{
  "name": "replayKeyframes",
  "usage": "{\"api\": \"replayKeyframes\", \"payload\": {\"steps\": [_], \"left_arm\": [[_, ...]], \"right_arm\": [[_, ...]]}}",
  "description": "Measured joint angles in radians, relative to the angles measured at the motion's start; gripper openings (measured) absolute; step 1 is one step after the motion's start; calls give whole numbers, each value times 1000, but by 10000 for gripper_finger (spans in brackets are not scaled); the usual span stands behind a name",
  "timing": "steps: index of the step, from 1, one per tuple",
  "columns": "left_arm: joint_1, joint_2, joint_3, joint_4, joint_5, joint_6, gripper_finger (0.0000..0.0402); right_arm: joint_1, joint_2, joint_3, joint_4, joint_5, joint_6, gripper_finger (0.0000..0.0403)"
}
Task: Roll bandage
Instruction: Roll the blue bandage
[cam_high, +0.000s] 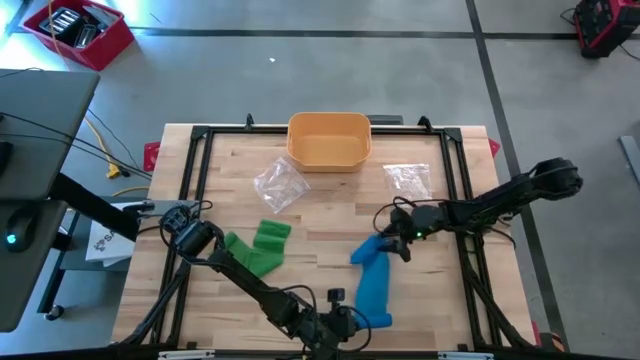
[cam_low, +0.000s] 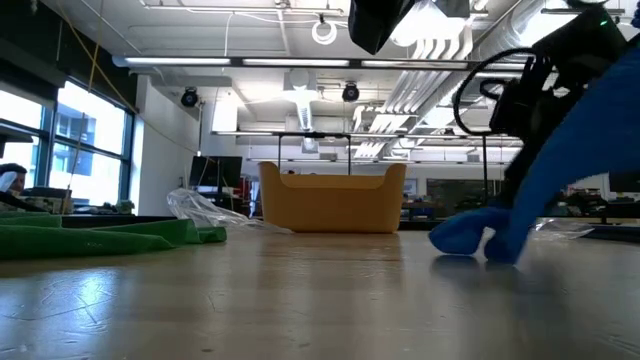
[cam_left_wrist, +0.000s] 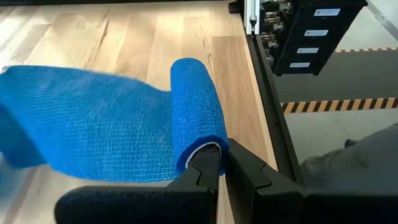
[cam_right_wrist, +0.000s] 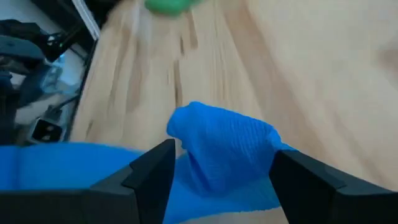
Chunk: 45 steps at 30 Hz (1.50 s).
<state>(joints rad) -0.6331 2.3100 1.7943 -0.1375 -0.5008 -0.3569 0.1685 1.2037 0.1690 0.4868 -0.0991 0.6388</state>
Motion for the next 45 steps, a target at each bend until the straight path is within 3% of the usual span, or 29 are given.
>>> {"api": "replayKeyframes", "payload": {"steps": [3, 7, 9, 13, 18, 22, 24, 26, 32, 38, 45], "left_arm": [[0, 0, 0, 0, -2, 0, 7], [0, 0, 0, 0, -2, 0, 7], [-1, 0, 0, -1, -2, 0, 7], [-2, 0, 0, -2, -6, 1, 7], [-2, 0, 0, -2, -8, -5, 7], [-2, 0, 0, -2, -9, 0, 7], [-2, 0, 0, -5, -9, -5, 7], [-2, 0, 0, -4, -10, -5, 7], [-3, 0, 0, 2, -9, 0, 7], [-3, 0, 0, 1, -10, 0, 7], [-6, 0, 0, 1, -12, 0, 7]], "right_arm": [[-17, -1, 0, -50, -63, 8, 240], [-2, -1, 0, 15, -34, -116, 240], [-7, -2, 13, -2, -27, -83, 240], [1, -1, 91, -265, 170, -71, 240], [9, -2, 185, -371, 22, -183, 240], [19, -2, 315, -680, 200, -105, 240], [15, -1, 386, -834, 223, -92, 240], [17, -1, 445, -912, 199, -142, 240], [25, -1, 559, -1023, -37, -371, 240], [48, 0, 505, -938, 71, -666, 240], [73, 8, 333, -645, 137, -322, 240]]}}
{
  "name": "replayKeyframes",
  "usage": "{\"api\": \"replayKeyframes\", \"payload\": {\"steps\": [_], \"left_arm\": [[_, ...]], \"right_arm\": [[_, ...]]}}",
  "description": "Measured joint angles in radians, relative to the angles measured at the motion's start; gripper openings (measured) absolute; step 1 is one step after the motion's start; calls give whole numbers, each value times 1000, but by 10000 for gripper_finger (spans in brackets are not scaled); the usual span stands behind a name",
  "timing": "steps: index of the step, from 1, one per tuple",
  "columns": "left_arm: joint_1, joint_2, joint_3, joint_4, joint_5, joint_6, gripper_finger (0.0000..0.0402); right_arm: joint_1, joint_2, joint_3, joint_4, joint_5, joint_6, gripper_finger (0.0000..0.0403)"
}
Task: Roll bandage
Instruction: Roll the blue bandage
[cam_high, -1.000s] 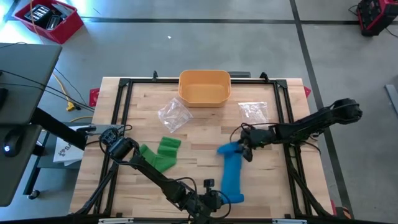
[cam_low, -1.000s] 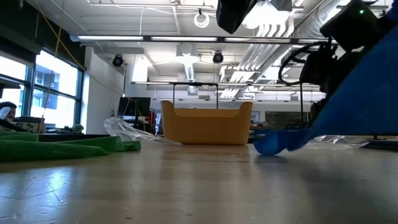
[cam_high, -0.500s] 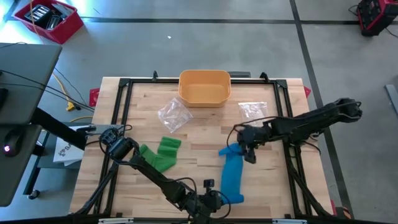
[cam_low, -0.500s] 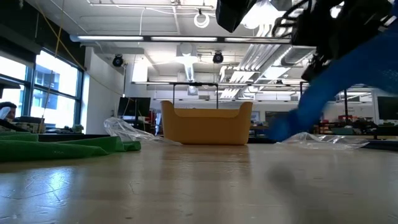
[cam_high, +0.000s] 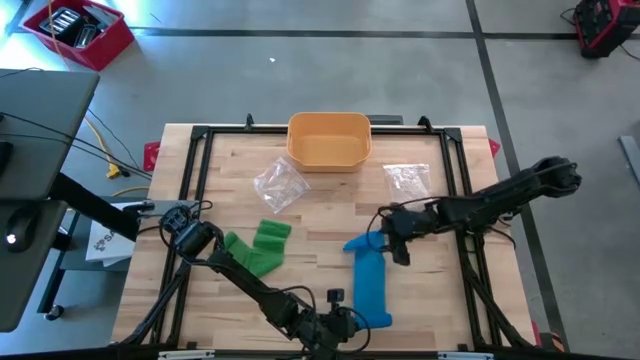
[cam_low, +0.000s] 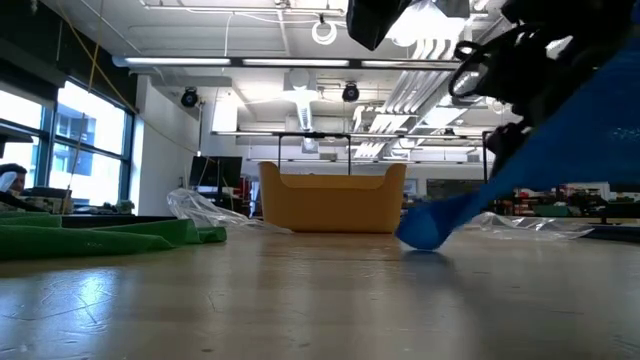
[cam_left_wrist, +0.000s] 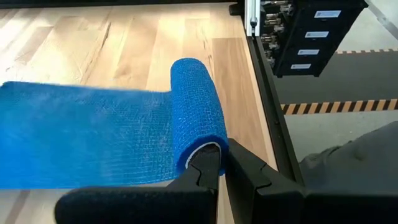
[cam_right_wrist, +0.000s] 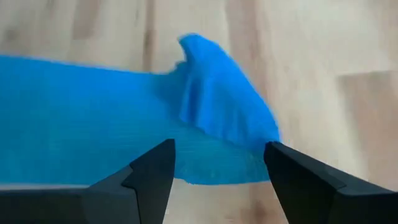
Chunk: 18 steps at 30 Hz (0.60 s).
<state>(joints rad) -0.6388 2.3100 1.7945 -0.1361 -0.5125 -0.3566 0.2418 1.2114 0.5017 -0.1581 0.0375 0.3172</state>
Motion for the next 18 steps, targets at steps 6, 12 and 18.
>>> {"api": "replayKeyframes", "payload": {"steps": [6, 12, 18], "left_arm": [[0, 0, 0, -1, 0, -5, 7], [-11, 0, 0, -28, 3, -14, 7], [-20, 0, 0, -78, 6, -70, 7]], "right_arm": [[37, -3, -50, -8, -257, -61, 240], [71, -33, 5, -268, -114, -57, 240], [158, -49, 12, -111, -5, -55, 240]]}}
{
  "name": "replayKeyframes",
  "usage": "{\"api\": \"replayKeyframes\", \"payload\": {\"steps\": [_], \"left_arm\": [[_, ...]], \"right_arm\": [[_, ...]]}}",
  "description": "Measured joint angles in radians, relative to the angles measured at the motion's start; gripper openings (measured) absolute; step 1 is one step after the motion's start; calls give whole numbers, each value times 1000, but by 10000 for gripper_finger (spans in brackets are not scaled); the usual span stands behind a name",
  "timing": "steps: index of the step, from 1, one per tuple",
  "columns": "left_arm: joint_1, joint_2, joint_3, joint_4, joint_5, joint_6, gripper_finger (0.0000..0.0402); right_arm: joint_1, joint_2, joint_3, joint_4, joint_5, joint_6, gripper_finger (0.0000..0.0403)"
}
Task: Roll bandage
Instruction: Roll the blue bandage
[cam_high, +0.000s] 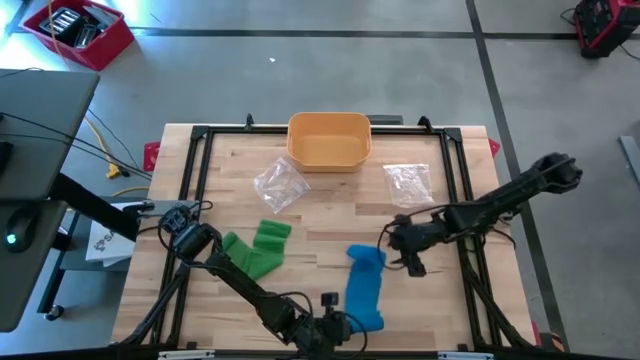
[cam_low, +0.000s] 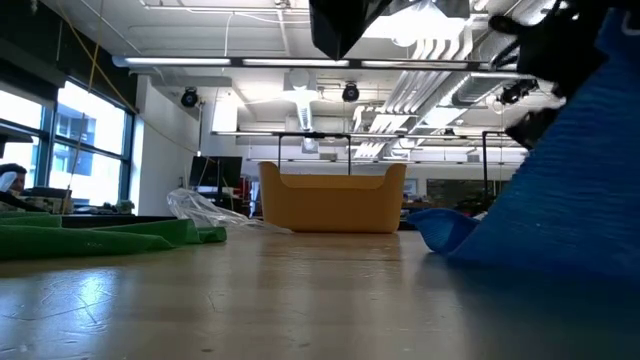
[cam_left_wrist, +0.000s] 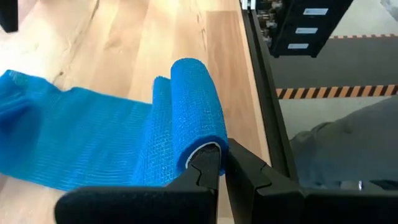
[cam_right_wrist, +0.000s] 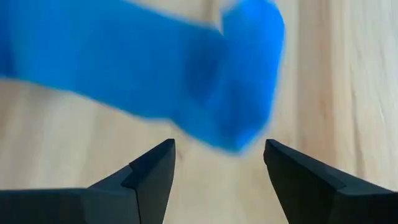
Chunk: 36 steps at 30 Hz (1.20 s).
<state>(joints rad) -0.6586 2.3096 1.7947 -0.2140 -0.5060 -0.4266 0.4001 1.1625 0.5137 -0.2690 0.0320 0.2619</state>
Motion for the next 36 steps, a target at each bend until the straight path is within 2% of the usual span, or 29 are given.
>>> {"api": "replayKeyframes", "payload": {"steps": [3, 8, 10, 15, 19, 24, 27, 31, 36], "left_arm": [[2, 0, 0, 0, -1, -8, 7], [4, 0, 0, 0, -3, -8, 7], [3, 0, 0, 0, -3, -8, 7], [3, 0, 0, -1, -3, -8, 7], [3, 0, 0, 1, -3, -12, 7], [3, 0, 0, 2, -5, -14, 7], [3, 0, 0, 4, -5, -16, 7], [0, 0, 0, 10, 2, -17, 7], [-11, 0, 0, 9, 11, -29, 7]], "right_arm": [[71, 46, 0, 151, 76, -15, 240], [168, 184, 0, 288, 379, 82, 230], [186, 240, 0, 340, 431, 116, 220], [199, 362, 1, 466, 432, 142, 191], [188, 440, 17, 469, 451, 170, 177], [179, 504, 46, 458, 525, 193, 147], [164, 513, 70, 400, 541, 206, 103], [143, 496, 107, 297, 542, 195, 18], [109, 392, 165, 100, 542, 180, 5]]}}
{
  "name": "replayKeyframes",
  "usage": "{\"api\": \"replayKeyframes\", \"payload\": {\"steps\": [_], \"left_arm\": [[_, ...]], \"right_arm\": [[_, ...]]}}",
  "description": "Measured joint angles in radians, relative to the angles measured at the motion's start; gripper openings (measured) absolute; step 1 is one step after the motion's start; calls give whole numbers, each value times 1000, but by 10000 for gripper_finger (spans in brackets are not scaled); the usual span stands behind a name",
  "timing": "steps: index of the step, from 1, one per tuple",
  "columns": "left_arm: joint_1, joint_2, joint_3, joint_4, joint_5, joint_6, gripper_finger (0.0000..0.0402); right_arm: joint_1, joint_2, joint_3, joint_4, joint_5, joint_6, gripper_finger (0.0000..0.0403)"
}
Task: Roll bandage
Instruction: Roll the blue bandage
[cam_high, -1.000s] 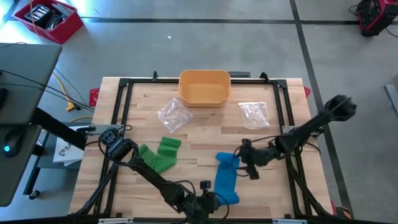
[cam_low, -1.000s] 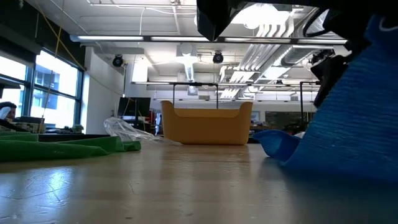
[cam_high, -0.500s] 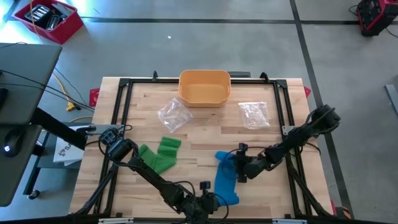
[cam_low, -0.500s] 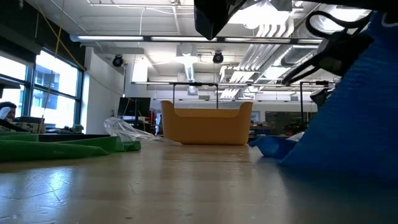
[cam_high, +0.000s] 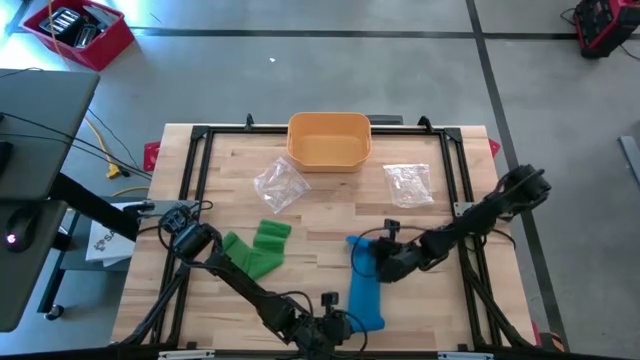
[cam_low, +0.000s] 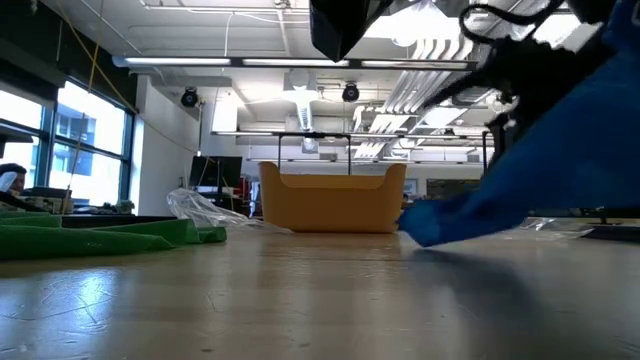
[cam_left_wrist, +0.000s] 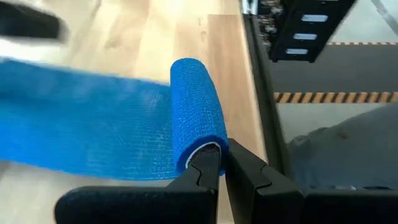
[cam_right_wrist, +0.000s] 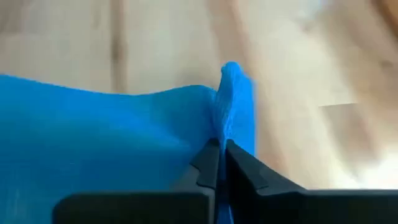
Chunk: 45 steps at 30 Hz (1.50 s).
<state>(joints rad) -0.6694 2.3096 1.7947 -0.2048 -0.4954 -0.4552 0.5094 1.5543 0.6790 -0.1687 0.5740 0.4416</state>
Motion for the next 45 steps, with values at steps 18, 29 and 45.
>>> {"api": "replayKeyframes", "payload": {"steps": [18, 29, 45], "left_arm": [[-126, 9, 0, -151, 54, -269, 5], [-133, 21, 0, -118, -44, -205, 2], [58, 25, 0, 78, -16, 74, 1]], "right_arm": [[-337, -377, -165, -142, -210, -181, 1], [-304, -376, -254, 149, -275, -286, 0], [-256, -300, -254, 140, -316, -398, 94]]}}
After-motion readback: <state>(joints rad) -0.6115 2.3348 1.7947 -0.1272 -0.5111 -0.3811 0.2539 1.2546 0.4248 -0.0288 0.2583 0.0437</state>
